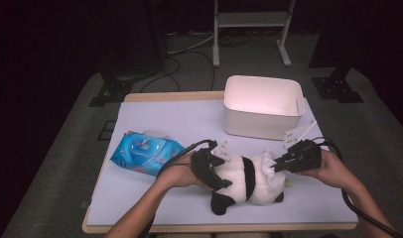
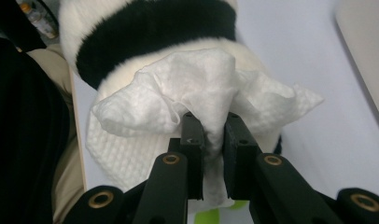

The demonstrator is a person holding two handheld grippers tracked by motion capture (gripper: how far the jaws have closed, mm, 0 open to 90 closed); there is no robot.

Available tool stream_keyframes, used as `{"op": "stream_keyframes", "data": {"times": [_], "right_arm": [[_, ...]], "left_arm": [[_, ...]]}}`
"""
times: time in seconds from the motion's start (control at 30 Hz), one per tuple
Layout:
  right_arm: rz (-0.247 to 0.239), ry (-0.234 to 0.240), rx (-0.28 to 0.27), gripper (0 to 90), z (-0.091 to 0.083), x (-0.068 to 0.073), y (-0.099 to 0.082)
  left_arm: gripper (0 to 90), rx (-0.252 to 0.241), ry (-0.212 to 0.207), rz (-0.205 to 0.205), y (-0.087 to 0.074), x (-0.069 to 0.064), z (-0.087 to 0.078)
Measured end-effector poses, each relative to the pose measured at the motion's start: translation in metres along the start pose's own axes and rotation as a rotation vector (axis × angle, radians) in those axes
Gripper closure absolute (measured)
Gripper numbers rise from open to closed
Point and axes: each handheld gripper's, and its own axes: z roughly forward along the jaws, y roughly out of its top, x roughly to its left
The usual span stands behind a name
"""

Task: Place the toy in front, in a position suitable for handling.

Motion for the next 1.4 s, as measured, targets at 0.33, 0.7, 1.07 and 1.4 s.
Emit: {"op": "stream_keyframes", "data": {"times": [0.33,0.7,1.07,1.4], "right_arm": [[0.081,-0.016,-0.009,79.5,-0.009,-0.014,-0.024],[0.004,0.014,-0.010,79.5,0.007,-0.016,0.018],[-0.008,0.036,-0.035,79.5,0.013,-0.016,0.026],[0.055,0.019,-0.078,79.5,-0.004,-0.014,-0.006]], "left_arm": [[26.8,-0.001,-0.002,0.011,0.009,0.000,0.006],[30.0,-0.003,-0.008,0.040,0.007,0.002,0.001],[29.6,-0.025,-0.028,0.030,0.002,0.004,0.001],[29.4,-0.037,-0.046,0.011,-0.002,0.007,-0.002]]}}
